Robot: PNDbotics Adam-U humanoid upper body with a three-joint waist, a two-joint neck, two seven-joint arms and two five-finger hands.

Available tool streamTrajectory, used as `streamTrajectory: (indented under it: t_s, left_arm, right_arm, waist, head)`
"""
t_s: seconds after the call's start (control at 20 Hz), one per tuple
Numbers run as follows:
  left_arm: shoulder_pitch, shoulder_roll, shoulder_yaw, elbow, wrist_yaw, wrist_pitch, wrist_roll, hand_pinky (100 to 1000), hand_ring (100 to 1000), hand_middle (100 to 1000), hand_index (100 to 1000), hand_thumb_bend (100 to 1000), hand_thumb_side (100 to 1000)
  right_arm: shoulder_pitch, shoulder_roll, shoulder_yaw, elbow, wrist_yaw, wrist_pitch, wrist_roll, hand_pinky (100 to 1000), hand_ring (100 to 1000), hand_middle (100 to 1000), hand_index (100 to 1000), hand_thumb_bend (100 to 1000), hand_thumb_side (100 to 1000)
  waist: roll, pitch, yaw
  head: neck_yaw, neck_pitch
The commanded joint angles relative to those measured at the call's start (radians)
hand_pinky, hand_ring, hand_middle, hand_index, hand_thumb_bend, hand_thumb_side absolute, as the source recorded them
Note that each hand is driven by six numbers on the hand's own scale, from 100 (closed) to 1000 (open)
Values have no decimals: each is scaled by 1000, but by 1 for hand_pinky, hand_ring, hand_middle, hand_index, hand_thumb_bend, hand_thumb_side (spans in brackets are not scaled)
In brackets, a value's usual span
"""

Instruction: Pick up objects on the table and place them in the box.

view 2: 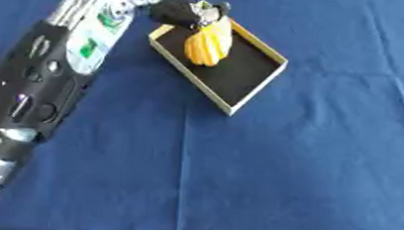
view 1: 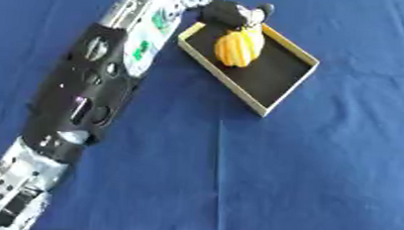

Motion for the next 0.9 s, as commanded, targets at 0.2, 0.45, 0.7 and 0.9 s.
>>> streamTrajectory:
  t_s: [0.2, 0.45, 0.7, 0.9]
  left_arm:
    - [60, 152, 61, -279, 176, 84, 106, 945, 872, 814, 934, 116, 744]
    - [184, 306, 117, -535, 383, 161, 336, 937, 845, 795, 913, 100, 747]
    - [305, 418, 161, -664, 536, 158, 589, 939, 831, 785, 905, 100, 738]
    - [385, 463, 192, -671, 607, 54, 763, 938, 825, 782, 905, 100, 724]
  right_arm:
    - [5, -35, -23, -17, 10, -5, -19, 820, 827, 724, 779, 100, 818]
    - [14, -50, -36, -17, 22, -15, -36, 819, 826, 724, 780, 100, 814]
    - [19, -56, -44, -17, 32, -26, -52, 818, 825, 723, 780, 100, 813]
    - [18, -56, -47, -17, 38, -31, -58, 818, 825, 723, 780, 100, 811]
  waist:
    - [1, -32, 10]
    - [-4, -29, 23]
    - [-14, -20, 30]
    - [-18, -13, 33]
  head:
    - [-18, 10]
    - [-35, 7]
    - [-51, -12]
    - [-51, -22]
